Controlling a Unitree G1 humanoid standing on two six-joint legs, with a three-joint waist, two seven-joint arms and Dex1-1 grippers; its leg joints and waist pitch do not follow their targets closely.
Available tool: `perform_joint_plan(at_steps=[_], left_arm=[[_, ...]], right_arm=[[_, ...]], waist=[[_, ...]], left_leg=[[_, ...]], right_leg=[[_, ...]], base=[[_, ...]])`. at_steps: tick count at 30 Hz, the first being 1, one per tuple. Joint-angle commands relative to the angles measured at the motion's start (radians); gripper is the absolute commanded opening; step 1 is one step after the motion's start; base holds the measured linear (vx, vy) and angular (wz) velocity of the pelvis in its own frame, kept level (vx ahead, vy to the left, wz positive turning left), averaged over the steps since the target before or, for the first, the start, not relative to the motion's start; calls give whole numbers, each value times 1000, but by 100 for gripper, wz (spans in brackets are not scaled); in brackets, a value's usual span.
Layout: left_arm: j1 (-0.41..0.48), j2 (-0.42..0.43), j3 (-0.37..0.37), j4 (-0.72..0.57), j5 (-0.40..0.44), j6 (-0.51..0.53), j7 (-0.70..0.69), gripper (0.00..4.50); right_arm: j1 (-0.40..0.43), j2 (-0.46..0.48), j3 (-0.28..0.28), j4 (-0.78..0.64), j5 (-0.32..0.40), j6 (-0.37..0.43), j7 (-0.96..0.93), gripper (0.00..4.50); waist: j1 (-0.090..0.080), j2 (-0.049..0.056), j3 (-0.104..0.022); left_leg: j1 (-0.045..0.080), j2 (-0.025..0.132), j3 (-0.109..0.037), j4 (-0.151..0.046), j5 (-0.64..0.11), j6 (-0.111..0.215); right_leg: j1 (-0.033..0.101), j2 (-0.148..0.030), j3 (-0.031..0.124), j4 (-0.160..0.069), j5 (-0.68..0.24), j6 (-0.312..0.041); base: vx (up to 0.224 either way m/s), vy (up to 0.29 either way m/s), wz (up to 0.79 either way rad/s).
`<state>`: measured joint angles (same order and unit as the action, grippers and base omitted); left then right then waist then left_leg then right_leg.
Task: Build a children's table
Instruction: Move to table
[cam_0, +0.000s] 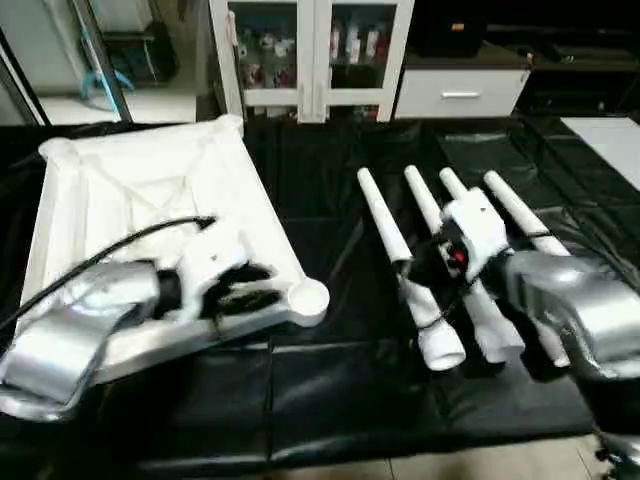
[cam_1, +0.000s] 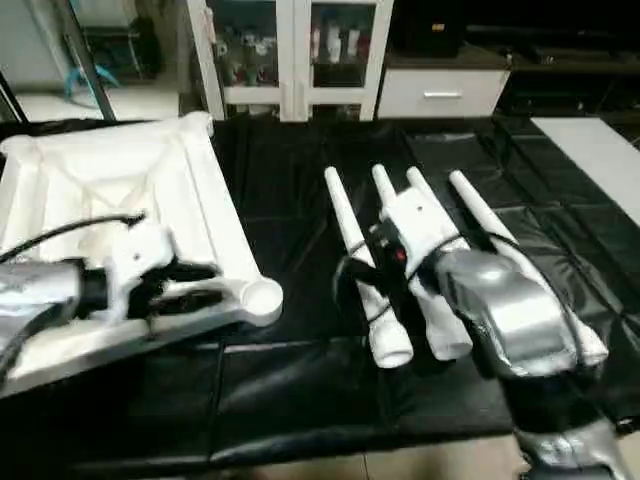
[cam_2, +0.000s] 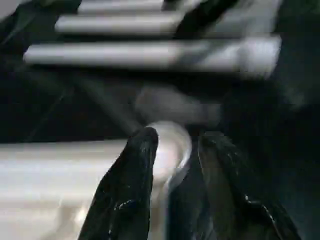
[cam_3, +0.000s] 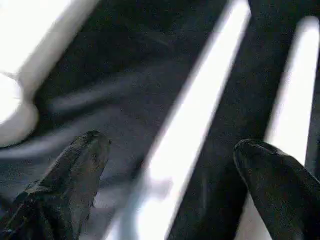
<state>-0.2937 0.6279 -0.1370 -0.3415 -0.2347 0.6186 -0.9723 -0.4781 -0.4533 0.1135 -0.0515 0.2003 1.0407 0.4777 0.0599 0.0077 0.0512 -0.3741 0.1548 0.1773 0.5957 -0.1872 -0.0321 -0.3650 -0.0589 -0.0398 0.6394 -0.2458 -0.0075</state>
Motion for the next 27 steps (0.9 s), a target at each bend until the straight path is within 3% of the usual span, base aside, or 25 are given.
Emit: perform_joint_plan(at_steps=[1, 2, 5, 6, 10, 14, 16, 18, 23, 24, 26, 27], left_arm=[[-8, -25, -33, -50, -38, 26, 4, 165], [-8, -28, -39, -56, -42, 28, 4, 165], [-5, -47, -62, -78, -48, 36, 14, 165], [-2, -52, -67, -86, -45, 41, 20, 165], [8, -55, -85, -127, -55, 82, 29, 165], [6, -34, -98, -159, -81, 117, 14, 165], [-1, -32, -101, -156, -86, 118, 10, 165], [-12, -33, -104, -152, -96, 125, 7, 165], [-22, -30, -103, -157, -99, 144, 12, 170], [-22, -28, -103, -158, -99, 148, 15, 195], [-16, -19, -104, -162, -94, 155, 22, 203], [-9, -10, -103, -170, -105, 170, 19, 209]], right_arm=[[-31, 26, -19, 43, 3, 84, -34, 450], [-37, 32, -21, 44, 2, 97, -39, 450], [-64, 57, -24, 63, 3, 150, -62, 450], [-72, 64, -23, 75, 3, 167, -66, 450], [-87, 88, -25, 134, -6, 206, -88, 450], [-94, 133, -59, 190, 2, 235, -114, 450], [-91, 162, -91, 215, 18, 246, -120, 450], [-87, 190, -120, 241, 28, 254, -136, 450], [-81, 193, -119, 245, 24, 258, -145, 431], [-84, 194, -124, 248, 25, 259, -148, 413], [-87, 195, -132, 252, 23, 258, -151, 394], [-90, 195, -137, 256, 19, 257, -153, 381]], waist=[[0, 1, -55], [4, -9, -55], [3, -9, -54], [3, -23, -53], [4, -16, -50], [7, -17, -52], [10, -7, -51], [10, -9, -52], [12, -9, -51], [13, -9, -51], [14, -13, -51], [16, -11, -51]], left_leg=[[20, 66, -27, -68, -134, -46], [17, 69, -27, -68, -122, -36], [19, 70, -25, -68, -102, -34], [17, 70, -25, -70, -98, -30], [20, 71, -25, -71, -109, -48], [21, 69, -24, -70, -110, -66], [21, 68, -25, -71, -122, -76], [21, 68, -26, -73, -139, -85], [23, 68, -26, -75, -158, -100], [24, 68, -26, -75, -156, -102], [23, 68, -25, -75, -157, -102], [24, 68, -25, -75, -152, -100]], right_leg=[[30, -85, 53, -71, 11, -251], [34, -89, 54, -70, -2, -246], [30, -84, 52, -70, -4, -227], [32, -85, 53, -70, -16, -220], [26, -86, 52, -73, -49, -211], [26, -84, 52, -70, -25, -209], [25, -83, 53, -70, -26, -205], [25, -83, 53, -70, -29, -204], [25, -83, 53, -71, -49, -192], [25, -83, 53, -71, -50, -190], [25, -83, 53, -72, -55, -186], [25, -84, 53, -71, -56, -184]], base=[[0, 0, 0], [0, 0, 0], [0, 0, 0], [0, 0, 0], [0, 0, 0], [0, 0, 0], [0, 0, 0], [0, 0, 0], [0, 0, 0], [0, 0, 0], [0, 0, 0], [0, 0, 0]])
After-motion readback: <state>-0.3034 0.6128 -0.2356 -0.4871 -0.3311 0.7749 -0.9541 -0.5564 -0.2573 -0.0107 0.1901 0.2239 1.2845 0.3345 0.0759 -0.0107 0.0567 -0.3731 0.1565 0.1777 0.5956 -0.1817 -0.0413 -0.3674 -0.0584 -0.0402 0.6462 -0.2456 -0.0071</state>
